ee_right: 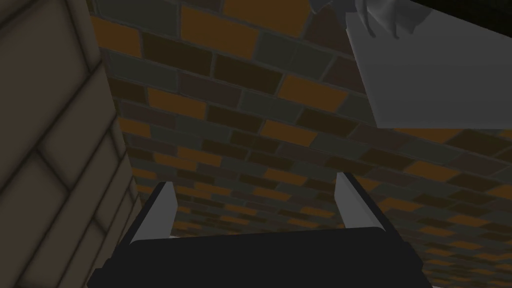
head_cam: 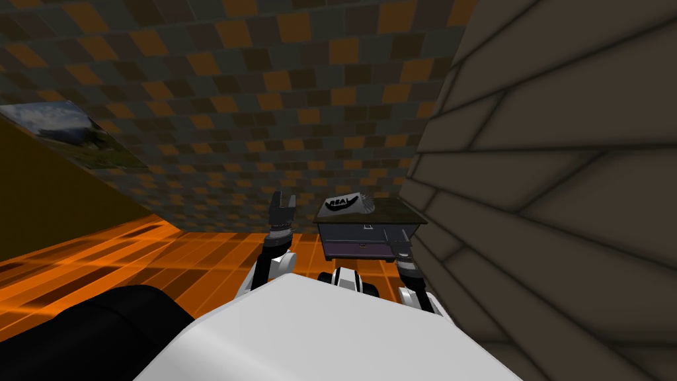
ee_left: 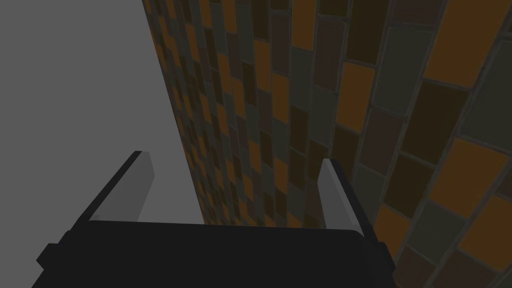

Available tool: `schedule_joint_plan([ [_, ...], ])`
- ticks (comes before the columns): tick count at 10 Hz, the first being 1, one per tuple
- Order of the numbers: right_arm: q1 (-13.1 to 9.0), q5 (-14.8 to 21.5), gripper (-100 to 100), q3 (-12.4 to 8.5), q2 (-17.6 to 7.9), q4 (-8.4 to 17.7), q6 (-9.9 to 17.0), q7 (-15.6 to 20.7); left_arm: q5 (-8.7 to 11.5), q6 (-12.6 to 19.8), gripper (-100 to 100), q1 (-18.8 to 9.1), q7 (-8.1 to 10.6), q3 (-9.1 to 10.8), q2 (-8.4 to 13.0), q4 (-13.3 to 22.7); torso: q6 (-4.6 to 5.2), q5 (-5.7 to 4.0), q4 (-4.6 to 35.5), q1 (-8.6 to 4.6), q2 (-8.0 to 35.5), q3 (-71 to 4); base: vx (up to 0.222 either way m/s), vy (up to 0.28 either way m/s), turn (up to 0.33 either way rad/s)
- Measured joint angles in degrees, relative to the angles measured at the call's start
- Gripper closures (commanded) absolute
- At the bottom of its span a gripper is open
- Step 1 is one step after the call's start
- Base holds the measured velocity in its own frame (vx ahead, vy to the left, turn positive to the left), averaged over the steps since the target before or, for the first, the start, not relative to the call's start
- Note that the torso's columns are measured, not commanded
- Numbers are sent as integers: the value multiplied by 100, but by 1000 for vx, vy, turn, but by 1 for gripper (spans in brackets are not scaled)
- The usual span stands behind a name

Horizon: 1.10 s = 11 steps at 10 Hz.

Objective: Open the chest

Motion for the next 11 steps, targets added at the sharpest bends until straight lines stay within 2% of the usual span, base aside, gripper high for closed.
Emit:
schedule_joint_plan([
  [5, -159, 93, -100, -21, 62, 653, -292, 801, 0, 0, 0, 0, 0, 0, 0, 0, 0, 1, -3, 5, -11, -6, 43, 33, -18],
  [6, -159, 100, -100, -19, 68, 682, -300, 950, 0, 0, 0, 0, 0, 0, 0, 0, 0, 0, -1, 0, -2, -2, 51, 31, -45],
  [8, -221, 146, -100, -29, 99, 975, -427, 1281, 0, 0, 0, 0, 0, 0, 0, 0, 0, 2, -3, 8, -12, -7, 42, 29, -7],
  [11, -247, 197, -100, -39, 118, 1258, -556, 1709, 0, 0, 0, 0, 0, 0, 0, 0, 0, 2, -2, 9, -10, -5, 39, 33, -17],
])
